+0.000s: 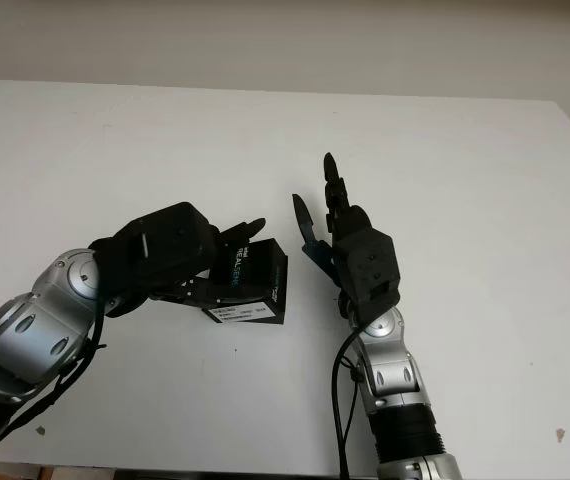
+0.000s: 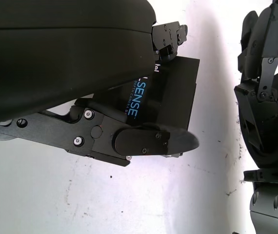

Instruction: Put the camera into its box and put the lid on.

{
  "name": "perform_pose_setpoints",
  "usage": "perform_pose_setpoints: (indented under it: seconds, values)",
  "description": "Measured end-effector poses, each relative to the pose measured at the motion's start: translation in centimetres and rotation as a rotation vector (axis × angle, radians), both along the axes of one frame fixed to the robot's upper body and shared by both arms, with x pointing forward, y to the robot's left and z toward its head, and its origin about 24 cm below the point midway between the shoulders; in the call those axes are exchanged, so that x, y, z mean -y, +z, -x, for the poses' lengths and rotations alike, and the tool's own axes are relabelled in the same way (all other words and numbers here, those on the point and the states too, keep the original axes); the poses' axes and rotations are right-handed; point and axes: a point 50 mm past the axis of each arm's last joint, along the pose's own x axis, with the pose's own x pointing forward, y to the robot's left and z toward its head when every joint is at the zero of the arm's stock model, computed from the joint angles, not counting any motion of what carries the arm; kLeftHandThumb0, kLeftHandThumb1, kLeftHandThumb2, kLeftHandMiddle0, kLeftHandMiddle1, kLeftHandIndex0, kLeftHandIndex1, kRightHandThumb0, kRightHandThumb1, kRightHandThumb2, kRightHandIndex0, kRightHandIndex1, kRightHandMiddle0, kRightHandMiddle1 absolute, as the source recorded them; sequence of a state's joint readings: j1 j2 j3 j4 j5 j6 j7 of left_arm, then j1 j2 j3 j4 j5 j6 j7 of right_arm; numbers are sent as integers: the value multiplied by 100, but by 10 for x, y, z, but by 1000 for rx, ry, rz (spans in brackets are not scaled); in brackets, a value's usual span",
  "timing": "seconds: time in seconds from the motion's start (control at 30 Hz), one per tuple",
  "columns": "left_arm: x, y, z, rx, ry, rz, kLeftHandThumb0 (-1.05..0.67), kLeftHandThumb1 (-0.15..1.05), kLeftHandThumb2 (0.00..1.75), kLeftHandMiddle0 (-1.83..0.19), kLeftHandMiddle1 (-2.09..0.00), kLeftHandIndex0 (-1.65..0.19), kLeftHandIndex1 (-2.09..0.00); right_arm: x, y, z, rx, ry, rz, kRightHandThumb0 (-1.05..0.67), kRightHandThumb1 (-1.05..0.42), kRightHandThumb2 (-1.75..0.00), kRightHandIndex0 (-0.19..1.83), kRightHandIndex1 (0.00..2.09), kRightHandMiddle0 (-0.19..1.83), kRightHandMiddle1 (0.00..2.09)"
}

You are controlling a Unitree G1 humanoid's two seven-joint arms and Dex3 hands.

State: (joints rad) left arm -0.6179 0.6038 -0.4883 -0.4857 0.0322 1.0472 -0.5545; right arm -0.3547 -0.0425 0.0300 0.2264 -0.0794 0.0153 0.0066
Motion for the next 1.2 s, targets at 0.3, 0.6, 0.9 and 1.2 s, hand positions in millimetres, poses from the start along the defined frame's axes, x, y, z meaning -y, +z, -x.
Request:
perform_pose_setpoints:
  seconds: [0.3,0.6,0.9,1.2]
  values:
    - [2,4,-4,16,-3,38,-60,105,42,19,0,19,0,0,0,0,-2,8,0,-71,-105,-53,-8,5,-5,5]
    - [12,28,-5,199,-16,202,-50,105,32,-1,-10,5,-8,2,0,0,-2,5,11,-71,-105,-54,-6,6,-4,6]
    - [-15,17,-19,330,117,168,-50,105,29,-10,-14,-4,-12,6,-1,-1,-10,7,10,-71,-105,-53,-8,5,-5,5]
    - [-39,11,-24,360,153,63,-61,105,27,-8,-11,-2,-9,6,-1,-1,-11,9,10,-71,-105,-53,-8,5,-5,5]
